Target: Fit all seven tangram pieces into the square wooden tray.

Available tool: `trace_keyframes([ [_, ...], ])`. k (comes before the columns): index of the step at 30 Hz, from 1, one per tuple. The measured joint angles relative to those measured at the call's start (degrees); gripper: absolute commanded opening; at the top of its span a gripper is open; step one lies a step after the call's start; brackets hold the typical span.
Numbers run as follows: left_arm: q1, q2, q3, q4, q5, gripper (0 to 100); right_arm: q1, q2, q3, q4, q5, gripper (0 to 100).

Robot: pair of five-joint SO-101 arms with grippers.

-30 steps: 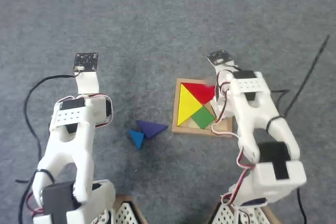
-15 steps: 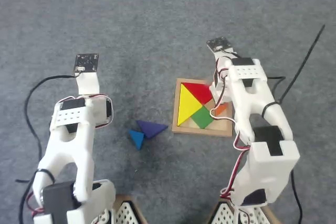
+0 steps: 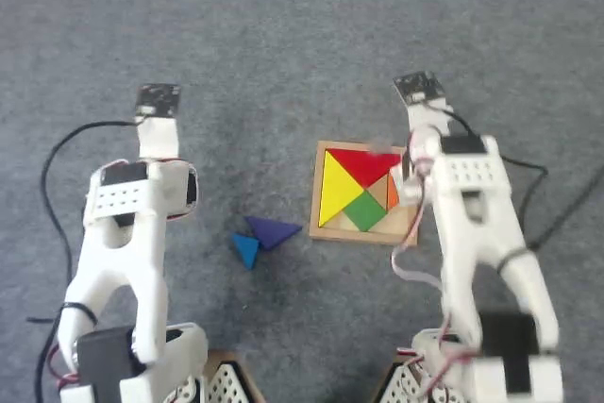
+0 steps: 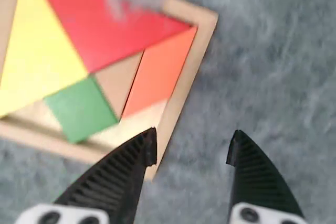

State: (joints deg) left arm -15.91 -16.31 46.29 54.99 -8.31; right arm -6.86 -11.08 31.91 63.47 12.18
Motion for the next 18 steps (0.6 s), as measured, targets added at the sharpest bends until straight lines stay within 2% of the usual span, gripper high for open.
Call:
trace_keyframes([
  [3, 1.93, 0.35, -5.89, 10.46, -7.65, 15, -0.18, -7.56, 9.23, 0.00, 0.53, 23.4],
  [6, 4.31, 3.08, -11.52, 20.66, -14.59, 14, 0.53, -11.52, 16.97, 0.00, 1.41, 23.2],
  [8, 7.12, 3.69, -12.75, 24.35, -18.20, 14, 1.32, -12.75, 20.48, -1.14, 1.58, 23.2],
  [13, 17.93, 3.08, -10.46, 24.35, -23.74, 14, 4.84, -13.01, 24.88, -7.47, 1.49, 23.2],
  [15, 21.71, 2.90, -6.68, 20.84, -25.85, 14, 5.80, -12.04, 25.14, -8.79, 1.49, 23.2],
  [18, 23.47, 2.99, -1.85, 12.57, -28.40, 16, 6.15, -8.62, 25.14, -10.20, 1.14, 23.2],
])
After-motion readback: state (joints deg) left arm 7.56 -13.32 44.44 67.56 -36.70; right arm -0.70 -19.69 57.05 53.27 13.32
